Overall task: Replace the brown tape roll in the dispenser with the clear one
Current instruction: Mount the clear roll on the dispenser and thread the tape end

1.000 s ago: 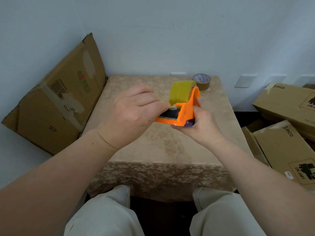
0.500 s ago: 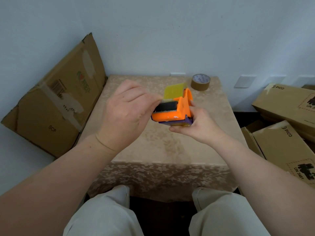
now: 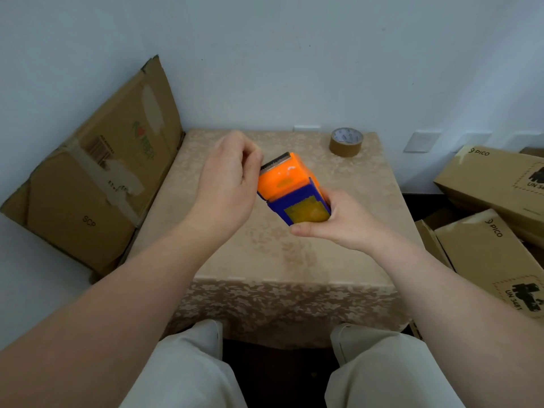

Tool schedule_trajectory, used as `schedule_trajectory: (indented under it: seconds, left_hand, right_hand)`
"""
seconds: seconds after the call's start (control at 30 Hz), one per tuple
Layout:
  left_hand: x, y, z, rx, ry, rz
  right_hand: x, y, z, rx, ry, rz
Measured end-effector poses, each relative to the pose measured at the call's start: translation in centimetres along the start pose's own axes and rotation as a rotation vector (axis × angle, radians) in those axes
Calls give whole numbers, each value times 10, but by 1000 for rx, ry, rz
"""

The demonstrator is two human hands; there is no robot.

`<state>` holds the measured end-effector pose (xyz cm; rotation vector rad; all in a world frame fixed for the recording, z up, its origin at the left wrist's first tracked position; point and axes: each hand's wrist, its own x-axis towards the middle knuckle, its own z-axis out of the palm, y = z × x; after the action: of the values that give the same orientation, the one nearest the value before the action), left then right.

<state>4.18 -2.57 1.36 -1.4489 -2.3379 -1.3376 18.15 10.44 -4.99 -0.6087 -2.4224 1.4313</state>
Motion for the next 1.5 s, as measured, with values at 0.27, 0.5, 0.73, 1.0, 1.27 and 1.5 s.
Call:
schedule_trajectory:
  seconds: [0.27,0.5,0.73,1.0,1.27,1.5]
  left_hand:
    - [2,0,6,-14,98,-99]
    - [5,0,11,-234,140,-304]
    - [6,3,9,-135,141,-124]
    - [0,-11,6,1,230,25]
    - [34,-35,9,60,32,-125]
    - [62,-62,32,77,19,-119]
  right_hand:
    - [2,-3,-4,-29,-9,-5]
    - [3,-11,-10,-231,7,-41]
    - [3,-12,-12,-120,-28,17]
    - [3,-7,-11,154,-122,41]
    - [15,-1,-5,0,-70,89]
    - [41,3,-3,-92,-47,156]
